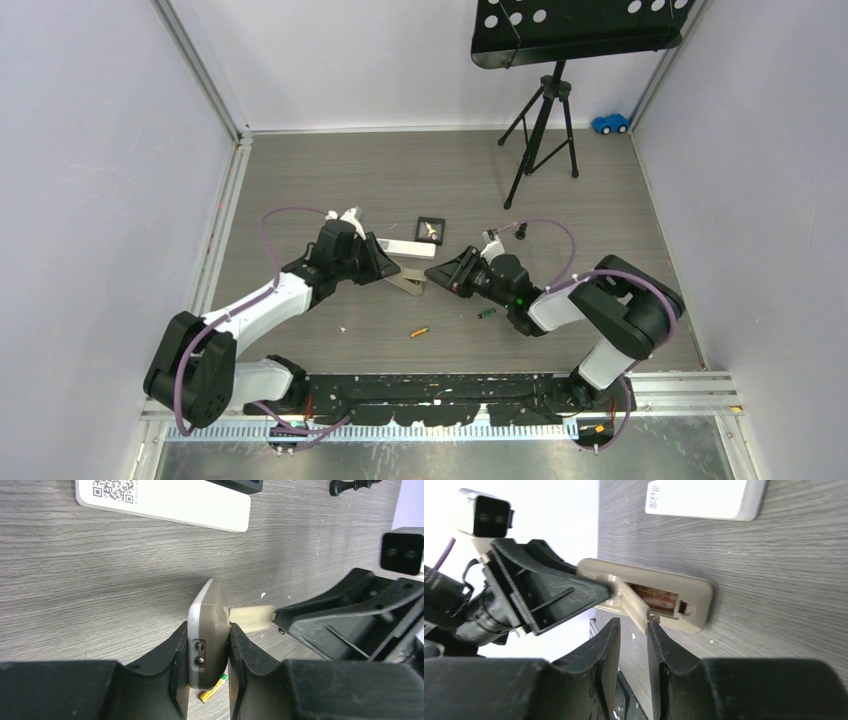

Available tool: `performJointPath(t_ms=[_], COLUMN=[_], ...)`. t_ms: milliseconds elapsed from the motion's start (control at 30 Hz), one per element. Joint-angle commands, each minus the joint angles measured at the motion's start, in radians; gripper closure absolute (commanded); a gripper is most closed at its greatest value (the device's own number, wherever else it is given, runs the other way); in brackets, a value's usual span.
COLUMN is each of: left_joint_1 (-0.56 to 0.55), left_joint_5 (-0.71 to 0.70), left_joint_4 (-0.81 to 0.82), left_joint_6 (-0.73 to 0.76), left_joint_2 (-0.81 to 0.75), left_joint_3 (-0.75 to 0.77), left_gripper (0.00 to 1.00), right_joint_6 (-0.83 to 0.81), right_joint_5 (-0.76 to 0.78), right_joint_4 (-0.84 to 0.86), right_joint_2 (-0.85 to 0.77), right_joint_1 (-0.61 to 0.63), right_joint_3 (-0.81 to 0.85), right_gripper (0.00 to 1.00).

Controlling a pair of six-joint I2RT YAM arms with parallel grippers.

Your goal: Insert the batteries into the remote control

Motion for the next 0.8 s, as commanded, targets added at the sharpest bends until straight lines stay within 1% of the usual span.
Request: performJointPath(t_ms=[0,67,167,233,400,467,567,667,767], left_joint_1=[-0.03,-0.03,-0.03,-0.03,-0.03,-0.03,-0.03,-0.03,-0.03], left_joint_5=[-0.122,-0.16,-0.221,-0.255,-0.247,-0.204,-0.067,0.094,0.271], left_joint_4=[-0.273,-0.329,-0.419,-0.481,-0.574,-0.587,-0.607,-0.611,-0.618], left_joint_6=[0.075,0.105,0.158,0.196,0.29,0.323,0.355,0.401,0.461], left_joint_2=[0.0,-0.008,-0.003,0.01,0.024,0.017,-0.004,-0.023,-0.042], left_joint_3=[0.037,0.078,0.149,0.205,0.324,0.358,0.425,0.478,0.509], left_gripper=[1.0,1.0,1.0,1.0,1.0,1.0,1.0,1.0,1.0], right_joint_6=[-0.003,-0.008,-0.018,-0.023,-0.116,-0.196,-0.354,-0.482,-0.577], right_joint_5=[0.059,0.131,0.262,0.322,0.333,0.298,0.188,0.005,-0.157], right_joint_4=[-0.065,-0.228,-0.52,-0.688,-0.841,-0.893,-0.927,-0.922,-0.92], right_joint_2=[-0.125,-0.168,-0.248,-0.289,-0.393,-0.442,-0.508,-0.582,-0.642], right_joint_1=[0.01,0.004,0.001,-0.005,-0.015,-0.015,-0.015,-0.014,-0.014], right_joint_3=[0.004,-0.001,0.018,0.037,0.072,0.108,0.162,0.198,0.236], right_gripper=[0.69,0.69,0.68,0.65,0.6,0.54,0.42,0.31,0.26])
